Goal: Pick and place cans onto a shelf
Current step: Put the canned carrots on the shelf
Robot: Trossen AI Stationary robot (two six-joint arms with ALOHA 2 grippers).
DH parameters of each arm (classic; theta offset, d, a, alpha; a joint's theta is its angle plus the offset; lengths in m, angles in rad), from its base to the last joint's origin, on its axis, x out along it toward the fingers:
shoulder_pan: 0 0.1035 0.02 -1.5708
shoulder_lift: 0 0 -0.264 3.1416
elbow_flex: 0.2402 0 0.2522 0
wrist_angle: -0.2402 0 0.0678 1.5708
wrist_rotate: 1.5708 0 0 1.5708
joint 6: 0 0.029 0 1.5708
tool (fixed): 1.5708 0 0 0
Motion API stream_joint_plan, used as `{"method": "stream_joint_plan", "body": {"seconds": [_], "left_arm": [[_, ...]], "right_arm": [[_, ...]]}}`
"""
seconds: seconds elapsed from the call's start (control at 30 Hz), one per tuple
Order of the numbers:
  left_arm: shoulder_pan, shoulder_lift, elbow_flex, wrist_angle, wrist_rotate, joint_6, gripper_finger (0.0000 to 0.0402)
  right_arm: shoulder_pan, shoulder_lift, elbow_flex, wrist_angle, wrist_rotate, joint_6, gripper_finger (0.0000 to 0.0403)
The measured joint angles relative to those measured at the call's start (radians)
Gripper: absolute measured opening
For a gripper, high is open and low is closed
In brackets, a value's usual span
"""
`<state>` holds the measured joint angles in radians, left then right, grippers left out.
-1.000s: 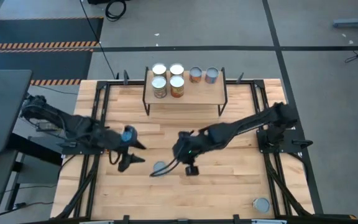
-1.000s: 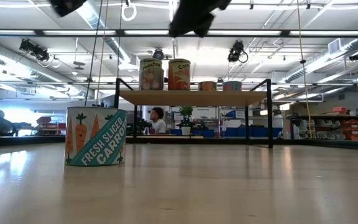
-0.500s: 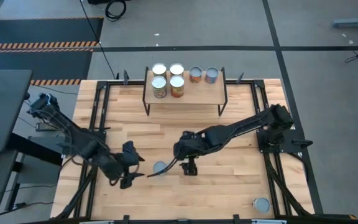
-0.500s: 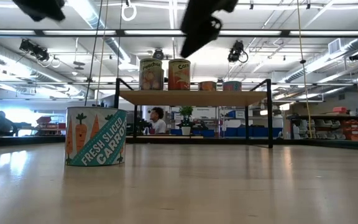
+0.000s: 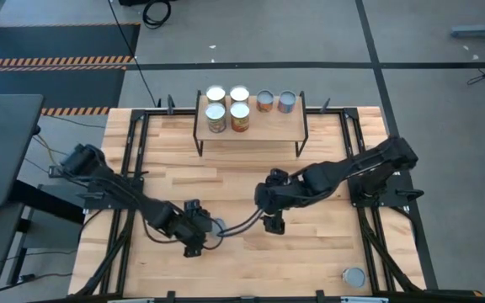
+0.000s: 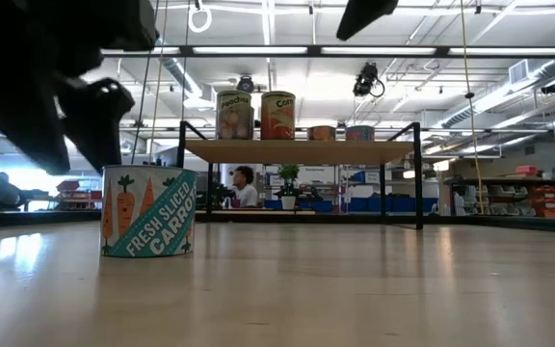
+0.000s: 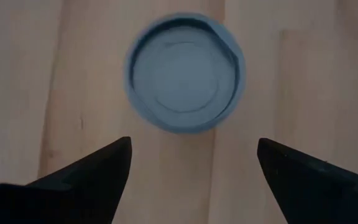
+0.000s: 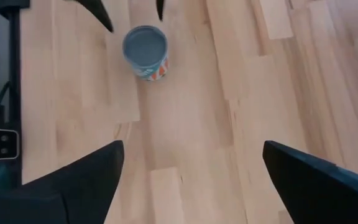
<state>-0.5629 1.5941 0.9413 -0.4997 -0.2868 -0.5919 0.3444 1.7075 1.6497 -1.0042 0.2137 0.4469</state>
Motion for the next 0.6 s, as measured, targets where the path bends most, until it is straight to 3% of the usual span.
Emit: {"method": "stream_joint_plan", "body": {"seconds": [0.2, 0.4, 0.6], "left_arm": [[0.020, 0.133, 0.000, 0.180, -0.029, 0.059, 0.0355], [0.113, 0.237, 0.041, 0.398, -0.064, 0.153, 0.0337], [0.193, 0.278, 0.102, 0.427, -0.062, 0.217, 0.0317]], "right_arm": [[0.031, -0.008, 0.000, -0.006, 0.004, 0.005, 0.0393], [0.071, -0.008, -0.019, -0.032, 0.005, 0.006, 0.0386], [0.089, -0.009, -0.102, 0.022, 0.005, 0.003, 0.0382]]}}
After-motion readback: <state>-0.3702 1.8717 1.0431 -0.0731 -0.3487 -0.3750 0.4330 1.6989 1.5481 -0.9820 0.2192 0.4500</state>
